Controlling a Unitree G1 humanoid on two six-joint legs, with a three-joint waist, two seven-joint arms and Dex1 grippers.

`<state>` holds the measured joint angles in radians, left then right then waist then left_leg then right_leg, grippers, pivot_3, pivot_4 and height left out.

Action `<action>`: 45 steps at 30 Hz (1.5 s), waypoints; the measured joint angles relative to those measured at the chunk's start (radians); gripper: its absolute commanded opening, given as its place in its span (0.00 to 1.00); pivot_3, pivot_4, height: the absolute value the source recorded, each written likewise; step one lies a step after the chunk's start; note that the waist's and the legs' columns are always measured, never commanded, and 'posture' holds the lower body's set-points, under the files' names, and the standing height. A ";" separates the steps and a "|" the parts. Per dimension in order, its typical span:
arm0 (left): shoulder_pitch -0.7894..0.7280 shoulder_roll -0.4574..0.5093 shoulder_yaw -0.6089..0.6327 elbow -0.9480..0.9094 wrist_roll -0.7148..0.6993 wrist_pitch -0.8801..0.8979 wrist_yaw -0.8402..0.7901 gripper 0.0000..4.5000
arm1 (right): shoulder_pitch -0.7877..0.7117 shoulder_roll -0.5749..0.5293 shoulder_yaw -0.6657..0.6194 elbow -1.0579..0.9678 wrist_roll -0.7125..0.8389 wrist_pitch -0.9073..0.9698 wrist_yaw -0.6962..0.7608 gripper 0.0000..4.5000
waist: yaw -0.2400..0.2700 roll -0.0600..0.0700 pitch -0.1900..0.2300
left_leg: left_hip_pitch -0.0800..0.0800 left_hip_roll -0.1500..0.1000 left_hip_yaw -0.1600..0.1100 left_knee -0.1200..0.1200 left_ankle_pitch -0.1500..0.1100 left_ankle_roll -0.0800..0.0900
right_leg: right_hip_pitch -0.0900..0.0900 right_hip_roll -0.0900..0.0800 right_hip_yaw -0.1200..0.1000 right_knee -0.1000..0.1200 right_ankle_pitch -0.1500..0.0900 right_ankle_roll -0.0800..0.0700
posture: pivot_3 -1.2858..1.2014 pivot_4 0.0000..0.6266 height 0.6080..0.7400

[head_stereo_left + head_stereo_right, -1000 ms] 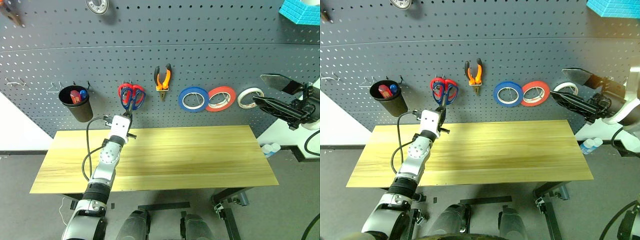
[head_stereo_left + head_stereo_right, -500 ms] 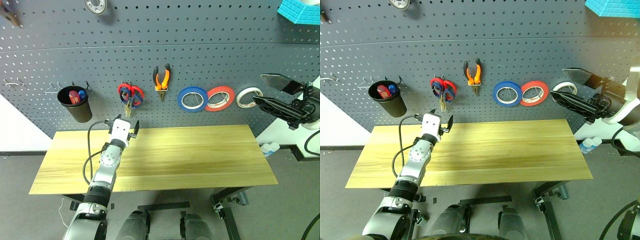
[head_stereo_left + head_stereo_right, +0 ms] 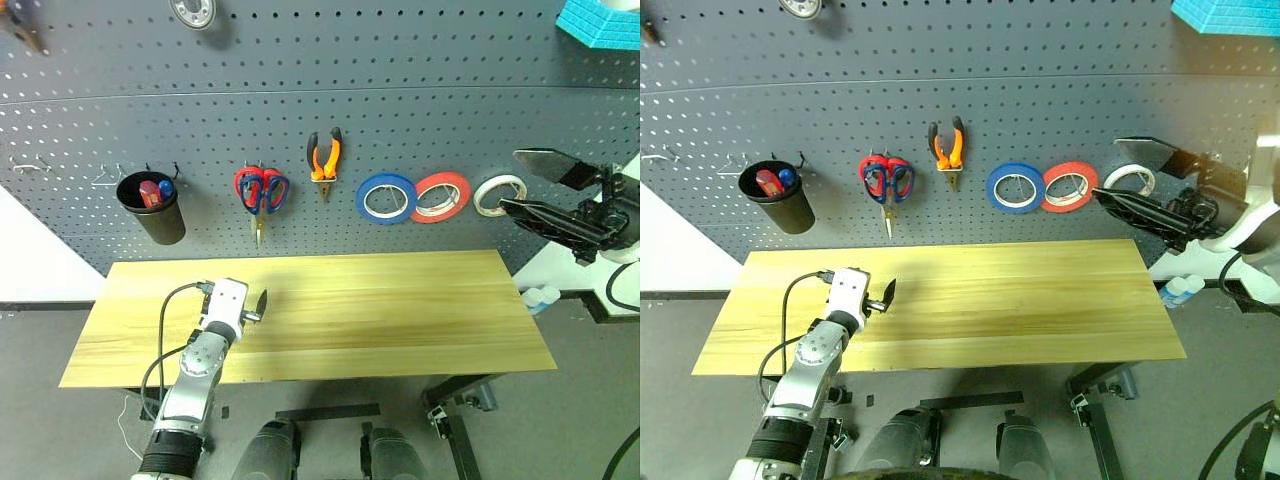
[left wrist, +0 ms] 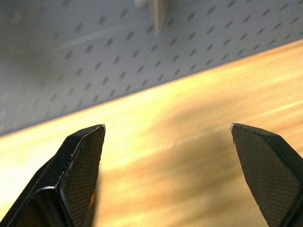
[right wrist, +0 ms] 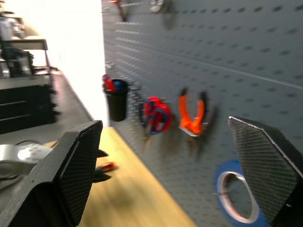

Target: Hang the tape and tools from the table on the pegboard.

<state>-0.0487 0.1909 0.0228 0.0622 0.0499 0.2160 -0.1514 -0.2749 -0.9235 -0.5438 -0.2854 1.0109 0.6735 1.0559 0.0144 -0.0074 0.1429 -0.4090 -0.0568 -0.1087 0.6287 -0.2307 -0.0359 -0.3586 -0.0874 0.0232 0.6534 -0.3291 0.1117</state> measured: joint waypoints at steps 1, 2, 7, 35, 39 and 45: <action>-0.001 0.002 0.011 -0.006 -0.004 0.028 0.007 0.99 | 0.014 0.001 0.001 -0.010 0.009 0.010 -0.002 1.00 | -0.001 0.000 0.000 | 0.000 0.000 0.000 0.000 0.000 0.000 | 0.000 0.000 0.000 0.000 0.000 0.000 | 0.51 0.22 0.98; -0.004 0.001 0.021 -0.010 -0.010 0.057 0.015 0.99 | 0.027 0.003 0.003 -0.021 0.018 0.021 -0.009 1.00 | -0.001 0.000 0.000 | 0.000 0.000 0.000 0.000 0.000 0.000 | 0.000 0.000 0.000 -0.001 0.000 0.000 | 0.51 0.22 0.98; -0.045 0.001 0.055 -0.016 -0.028 0.171 0.041 0.99 | 0.063 0.042 0.047 -0.085 0.037 0.047 -0.058 1.00 | -0.002 -0.001 0.000 | 0.000 0.000 0.000 -0.001 0.000 0.000 | -0.001 0.000 0.000 -0.001 0.000 0.000 | 0.51 0.23 0.98; -0.215 0.006 0.159 0.330 -0.116 0.269 0.089 0.99 | 0.080 0.128 0.245 -0.144 -0.027 0.040 -0.148 1.00 | -0.002 -0.005 0.006 | -0.001 0.000 0.000 -0.002 0.000 0.000 | -0.002 0.000 0.000 -0.002 0.000 0.000 | 0.51 0.24 0.98; -0.222 0.010 0.160 0.339 -0.122 0.253 0.093 0.99 | 0.081 0.126 0.245 -0.144 -0.027 0.040 -0.149 1.00 | -0.003 -0.006 0.008 | -0.001 0.000 0.000 -0.002 0.000 0.000 | -0.002 -0.001 0.000 -0.002 0.000 0.000 | 0.51 0.24 0.98; -0.221 0.046 0.188 0.341 -0.129 0.253 0.093 0.99 | 0.086 0.125 0.243 -0.144 -0.034 0.040 -0.150 1.00 | -0.003 -0.008 0.010 | -0.001 0.000 0.000 -0.003 0.000 0.000 | -0.002 -0.001 0.000 -0.002 0.000 0.000 | 0.51 0.25 0.98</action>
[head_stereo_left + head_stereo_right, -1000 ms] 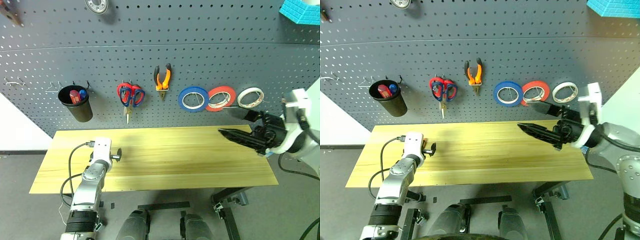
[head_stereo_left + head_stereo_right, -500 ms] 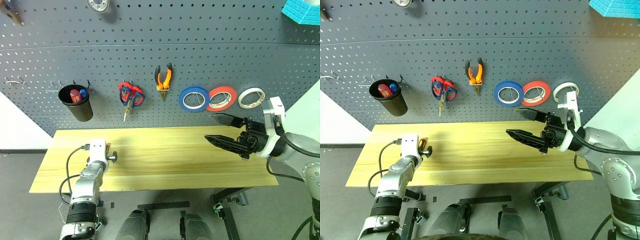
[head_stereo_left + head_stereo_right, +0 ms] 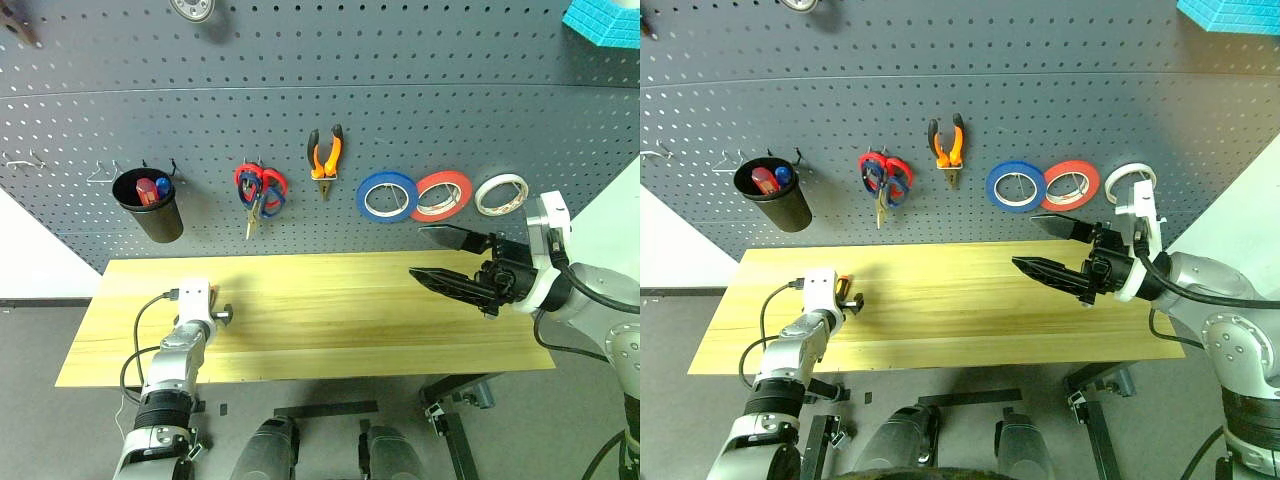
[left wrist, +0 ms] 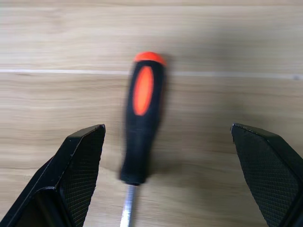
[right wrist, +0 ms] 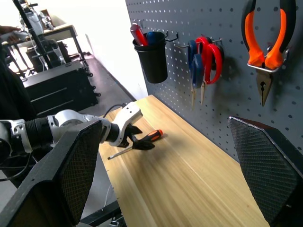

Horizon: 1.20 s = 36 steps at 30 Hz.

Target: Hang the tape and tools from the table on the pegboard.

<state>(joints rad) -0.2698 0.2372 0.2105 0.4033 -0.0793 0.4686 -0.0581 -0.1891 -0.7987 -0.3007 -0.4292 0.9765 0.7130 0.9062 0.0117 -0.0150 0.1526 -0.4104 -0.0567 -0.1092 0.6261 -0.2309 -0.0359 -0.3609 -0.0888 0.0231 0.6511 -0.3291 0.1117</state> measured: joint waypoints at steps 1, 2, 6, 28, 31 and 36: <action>0.000 0.005 0.005 0.001 0.000 0.000 0.000 0.99 | 0.001 0.000 -0.001 0.000 -0.001 0.000 0.000 1.00 | 0.000 0.000 0.000 | 0.000 0.000 0.000 0.000 0.000 0.000 | 0.000 0.000 0.000 0.000 0.000 0.000 | 0.51 0.25 0.98; 0.000 0.011 0.008 0.004 0.000 0.000 0.000 0.99 | 0.001 0.000 -0.001 0.000 -0.002 0.000 0.000 1.00 | 0.000 0.000 0.000 | 0.000 0.000 0.000 0.000 0.000 0.000 | 0.000 0.000 0.000 0.000 0.000 0.000 | 0.51 0.25 0.98; 0.000 0.016 0.013 0.026 -0.005 0.000 0.000 0.99 | 0.001 0.000 -0.001 0.001 -0.004 -0.001 0.001 1.00 | 0.001 0.000 0.001 | 0.000 0.000 0.000 0.000 0.000 0.000 | 0.000 -0.001 0.000 -0.001 0.000 0.000 | 0.51 0.25 0.98; -0.106 0.027 0.016 0.246 -0.039 -0.062 -0.027 0.99 | 0.004 -0.004 -0.023 0.002 -0.012 -0.001 0.002 1.00 | -0.004 -0.003 0.006 | -0.001 0.000 0.000 -0.004 0.000 0.000 | -0.002 0.000 0.000 -0.002 0.000 0.000 | 0.50 0.26 0.98; -0.106 0.041 0.016 0.256 -0.038 -0.062 -0.028 0.99 | 0.005 -0.004 -0.023 0.003 -0.013 -0.001 0.002 1.00 | -0.003 -0.003 0.006 | -0.001 0.000 0.000 -0.004 0.000 0.000 | -0.002 0.000 0.000 -0.002 0.000 0.000 | 0.50 0.25 0.98; -0.106 0.046 0.016 0.261 -0.038 -0.063 -0.029 0.86 | 0.005 -0.004 -0.023 0.004 -0.017 -0.001 0.002 1.00 | -0.002 -0.003 0.006 | -0.001 0.000 0.000 -0.004 0.000 0.000 | -0.002 0.000 0.000 -0.002 0.000 0.000 | 0.50 0.25 0.98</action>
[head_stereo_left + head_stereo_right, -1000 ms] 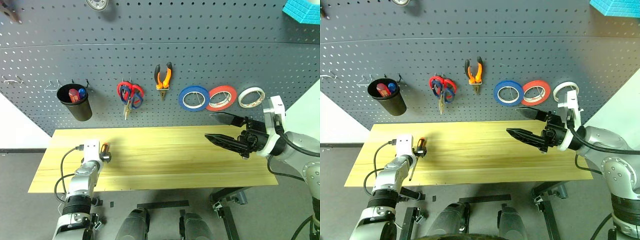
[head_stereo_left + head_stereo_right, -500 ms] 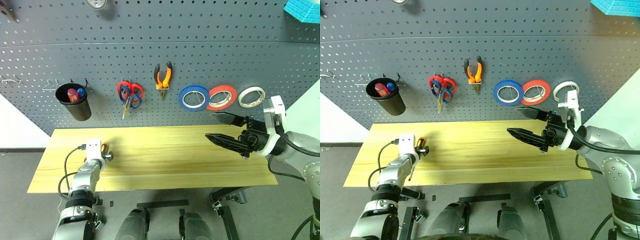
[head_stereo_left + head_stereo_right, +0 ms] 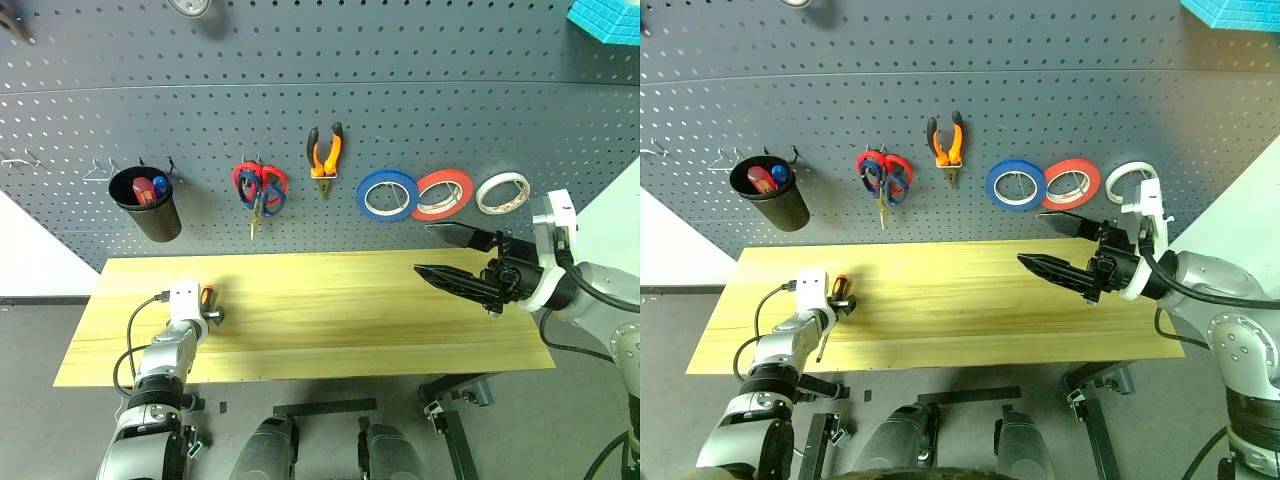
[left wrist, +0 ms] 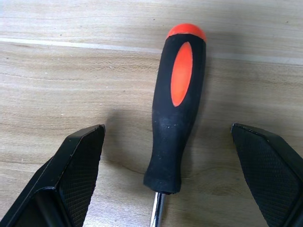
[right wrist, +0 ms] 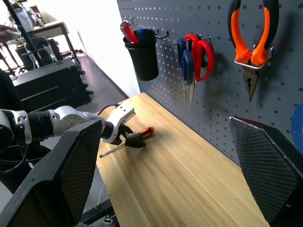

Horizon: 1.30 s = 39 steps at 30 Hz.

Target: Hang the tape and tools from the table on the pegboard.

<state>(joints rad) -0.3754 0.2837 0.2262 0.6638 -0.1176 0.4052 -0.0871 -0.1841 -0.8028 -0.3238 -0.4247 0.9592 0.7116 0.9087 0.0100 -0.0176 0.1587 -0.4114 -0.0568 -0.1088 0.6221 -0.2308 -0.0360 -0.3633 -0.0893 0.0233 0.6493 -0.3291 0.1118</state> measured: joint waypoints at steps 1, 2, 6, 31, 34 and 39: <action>0.000 0.001 0.000 0.001 0.000 -0.001 0.000 0.80 | 0.000 0.000 0.000 0.000 -0.002 0.000 0.000 1.00 | 0.000 0.000 0.000 | 0.000 0.000 0.000 0.000 0.000 0.000 | 0.000 0.000 0.000 0.000 0.000 0.000 | 0.50 0.25 0.98; 0.000 0.002 0.000 0.002 0.000 -0.001 0.000 0.73 | 0.000 0.000 0.000 0.002 -0.003 -0.001 0.001 1.00 | 0.000 0.000 0.000 | 0.000 0.000 0.000 0.000 0.000 0.000 | 0.000 0.000 0.000 0.000 0.000 0.000 | 0.50 0.24 0.98; 0.001 0.002 -0.002 0.002 0.000 0.000 -0.001 0.43 | 0.000 0.000 0.000 0.012 -0.004 -0.001 0.003 1.00 | -0.001 0.000 0.000 | 0.000 0.000 0.000 0.000 0.000 0.000 | 0.000 0.000 0.000 0.000 0.000 0.000 | 0.50 0.24 0.98; 0.070 0.003 -0.091 -0.087 0.045 -0.046 -0.081 0.12 | -0.002 0.001 0.001 0.016 -0.015 -0.007 0.003 1.00 | 0.001 0.000 0.000 | 0.000 0.000 0.000 0.000 0.000 0.000 | 0.000 0.000 0.000 0.000 0.000 0.000 | 0.51 0.23 0.98; 0.099 0.001 -0.116 -0.124 0.054 -0.081 -0.101 0.12 | -0.002 0.001 0.001 0.018 -0.018 -0.012 0.004 1.00 | 0.001 0.000 0.000 | 0.000 0.000 0.000 0.000 0.000 0.000 | 0.000 0.000 0.000 0.000 0.000 0.000 | 0.51 0.23 0.98; 0.145 -0.003 -0.173 -0.183 0.085 -0.151 -0.142 0.12 | -0.003 0.001 0.001 0.019 -0.026 -0.021 0.005 1.00 | 0.002 0.000 0.000 | 0.000 0.000 0.000 0.000 0.000 0.000 | 0.000 0.000 0.000 0.000 0.000 0.000 | 0.51 0.22 0.98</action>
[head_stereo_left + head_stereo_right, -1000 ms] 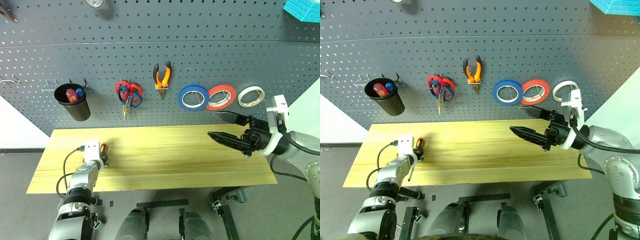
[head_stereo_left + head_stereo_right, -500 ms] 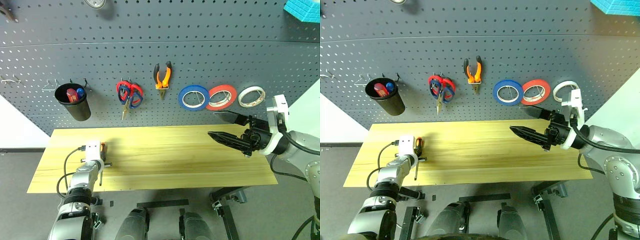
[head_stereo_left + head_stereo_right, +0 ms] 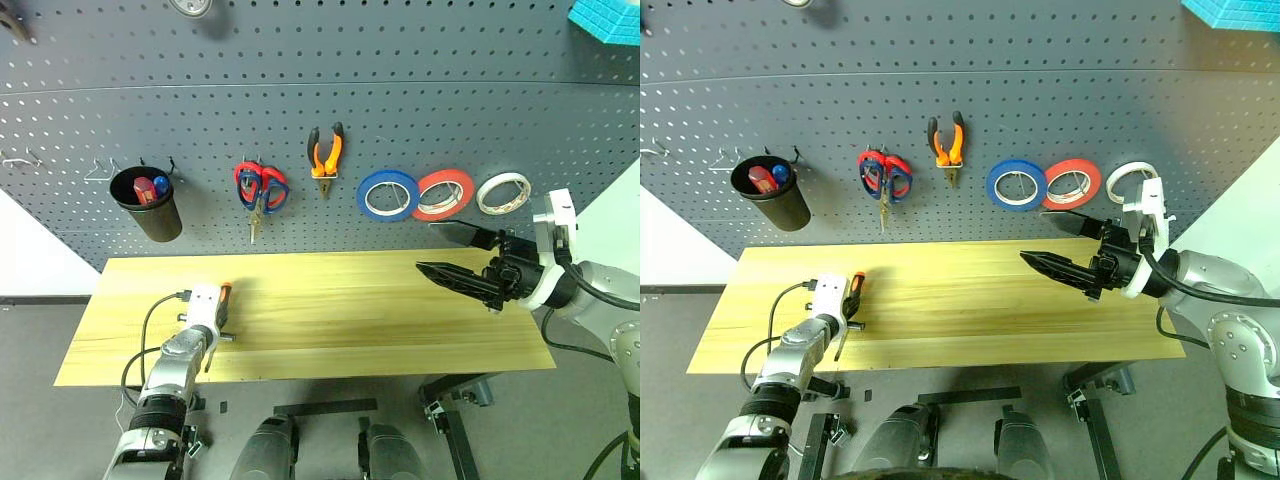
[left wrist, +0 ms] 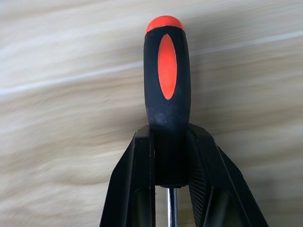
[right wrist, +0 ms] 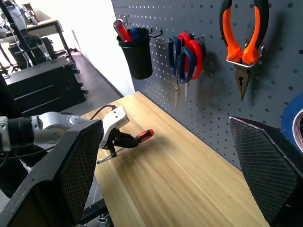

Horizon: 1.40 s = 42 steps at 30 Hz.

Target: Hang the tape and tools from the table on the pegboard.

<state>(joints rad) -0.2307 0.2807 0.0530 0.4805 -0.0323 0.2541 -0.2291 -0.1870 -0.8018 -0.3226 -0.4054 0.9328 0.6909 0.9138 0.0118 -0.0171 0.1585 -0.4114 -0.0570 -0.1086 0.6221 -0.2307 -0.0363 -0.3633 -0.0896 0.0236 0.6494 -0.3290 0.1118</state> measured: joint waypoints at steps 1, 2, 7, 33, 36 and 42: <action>0.007 -0.003 -0.005 -0.011 0.000 -0.017 -0.011 0.12 | 0.000 0.000 0.000 0.001 -0.002 -0.001 0.001 1.00 | 0.001 0.000 0.000 | 0.000 0.000 0.000 0.000 0.000 0.000 | 0.000 0.000 0.000 0.000 0.000 0.000 | 0.51 0.22 0.98; 0.011 -0.004 -0.011 -0.017 0.001 -0.033 -0.019 0.12 | 0.000 0.000 0.000 0.002 -0.005 -0.001 0.001 1.00 | 0.001 0.000 0.000 | 0.000 0.000 0.000 0.000 0.000 0.000 | 0.000 0.000 0.000 0.000 0.000 0.000 | 0.51 0.22 0.98; 0.025 -0.007 -0.037 -0.066 0.002 -0.112 -0.060 0.12 | 0.000 0.000 0.000 0.016 -0.008 -0.002 0.003 1.00 | 0.000 0.000 0.000 | 0.000 0.000 0.000 0.000 0.000 0.000 | 0.000 0.000 0.000 0.000 0.000 0.000 | 0.51 0.22 0.98; 0.084 -0.010 -0.120 -0.607 -0.047 -0.245 -0.245 0.12 | -0.028 0.002 -0.001 0.037 -0.013 -0.013 0.016 1.00 | 0.000 0.001 0.000 | 0.000 0.000 0.000 0.001 0.000 0.000 | 0.001 0.002 0.000 0.000 0.000 0.000 | 0.51 0.22 0.98; 0.054 -0.014 -0.118 -0.658 -0.056 -0.227 -0.242 0.12 | -0.044 0.001 -0.010 0.038 0.003 -0.012 0.027 1.00 | 0.001 0.001 0.000 | 0.000 0.000 0.000 0.001 0.000 0.000 | 0.001 0.002 0.000 0.000 0.000 0.000 | 0.51 0.22 0.98; -0.013 -0.021 -0.116 -0.698 -0.067 -0.192 -0.220 0.12 | -0.101 -0.015 -0.059 0.078 0.024 -0.020 0.046 1.00 | 0.001 0.001 0.000 | 0.000 0.000 0.000 0.002 0.000 0.000 | 0.002 0.003 -0.001 0.000 0.000 0.000 | 0.52 0.21 0.98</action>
<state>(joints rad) -0.2437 0.2599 -0.0625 -0.2177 -0.0990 0.0618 -0.4491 -0.2883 -0.8164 -0.3816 -0.3271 0.9567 0.6713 0.9598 0.0127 -0.0159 0.1588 -0.4112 -0.0570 -0.1083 0.6240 -0.2306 -0.0361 -0.3617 -0.0864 0.0230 0.6497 -0.3290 0.1119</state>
